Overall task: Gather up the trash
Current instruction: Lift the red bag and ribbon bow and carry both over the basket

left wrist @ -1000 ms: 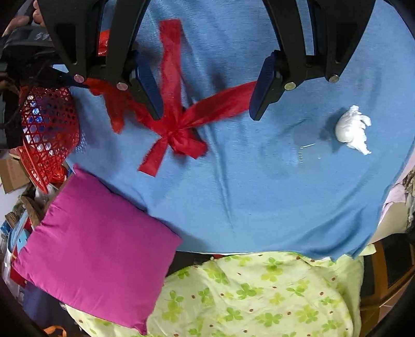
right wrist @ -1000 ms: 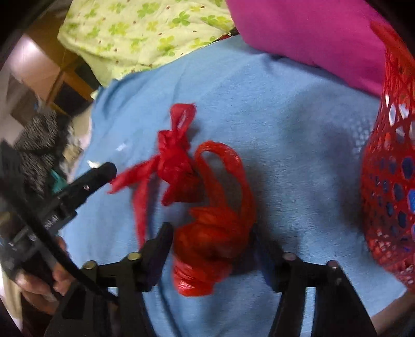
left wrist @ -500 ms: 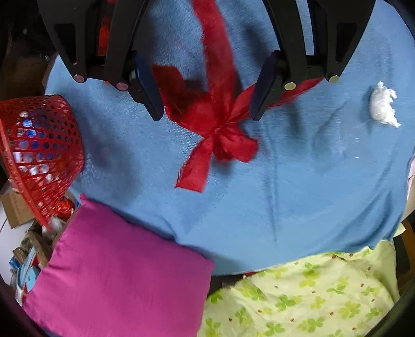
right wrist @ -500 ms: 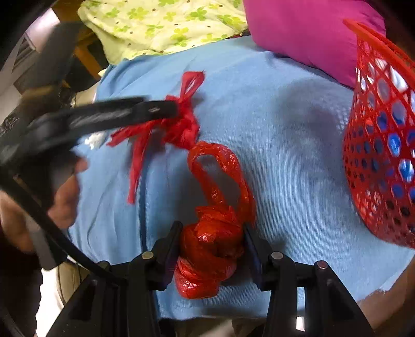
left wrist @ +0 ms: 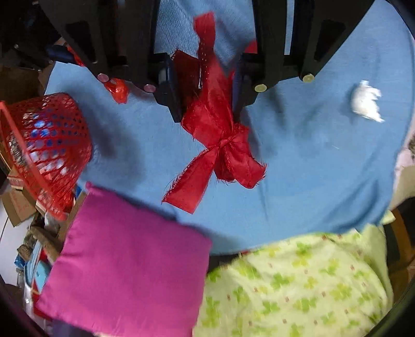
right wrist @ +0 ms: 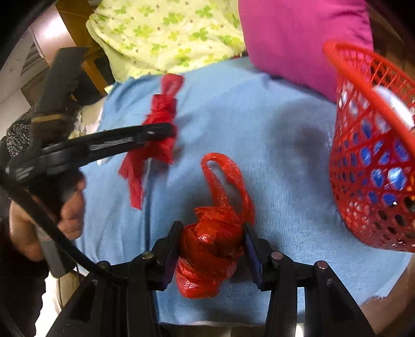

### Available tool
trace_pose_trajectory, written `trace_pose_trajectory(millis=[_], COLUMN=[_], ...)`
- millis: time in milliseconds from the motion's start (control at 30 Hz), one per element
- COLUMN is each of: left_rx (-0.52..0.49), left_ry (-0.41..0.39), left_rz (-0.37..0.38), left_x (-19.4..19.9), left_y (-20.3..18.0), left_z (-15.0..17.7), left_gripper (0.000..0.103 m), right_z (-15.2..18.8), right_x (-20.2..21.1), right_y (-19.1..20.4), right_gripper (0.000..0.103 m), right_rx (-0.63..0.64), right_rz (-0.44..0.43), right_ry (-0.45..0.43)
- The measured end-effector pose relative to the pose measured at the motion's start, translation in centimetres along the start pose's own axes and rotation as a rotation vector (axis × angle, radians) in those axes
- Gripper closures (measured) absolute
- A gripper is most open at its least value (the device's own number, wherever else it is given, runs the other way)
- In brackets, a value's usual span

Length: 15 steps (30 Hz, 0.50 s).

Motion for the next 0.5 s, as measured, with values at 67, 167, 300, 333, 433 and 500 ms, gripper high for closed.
trace_pose_trajectory(millis=[67, 167, 300, 333, 433, 500], left_rx=[-0.02, -0.059, -0.072, -0.074, -0.082, -0.091], left_ry=[-0.049, -0.128, -0.216, -0.23, -0.275, -0.295], left_rz=[-0.01, -0.023, -0.01, -0.004, 0.019, 0.035], left_x=[2.4, 6.3, 10.7, 11.4, 13.7, 14.8], left_y=[-0.5, -1.9, -3.7, -4.2, -5.9, -6.8], left_z=[-0.5, -1.3, -2.5, -2.6, -3.1, -3.0], left_gripper=[0.066, 0.066, 0.065, 0.065, 0.065, 0.065], right_z=[-0.1, -0.4, -0.5, -0.4, -0.3, -0.4], right_x=[1.3, 3.4, 7.7, 8.6, 12.5, 14.8], right_y=[0.4, 1.0, 1.4, 1.3, 0.3, -1.0], right_gripper=[0.054, 0.054, 0.054, 0.054, 0.054, 0.054], right_rx=[0.006, 0.011, -0.015, -0.021, -0.048, -0.073], right_rz=[-0.005, -0.029, -0.074, -0.082, -0.076, -0.065], right_ry=[-0.052, -0.135, -0.241, -0.259, -0.345, -0.392])
Point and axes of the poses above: each gripper's, at about its wrist camera, not at the fingertips, and x roughly against the way its jaws point, y to its left, z to its underside, the point moved 5 cm from there along -x, roughly the way its jaws point, and after that the axes turned 5 degrees about z, right-handed, at the moved point
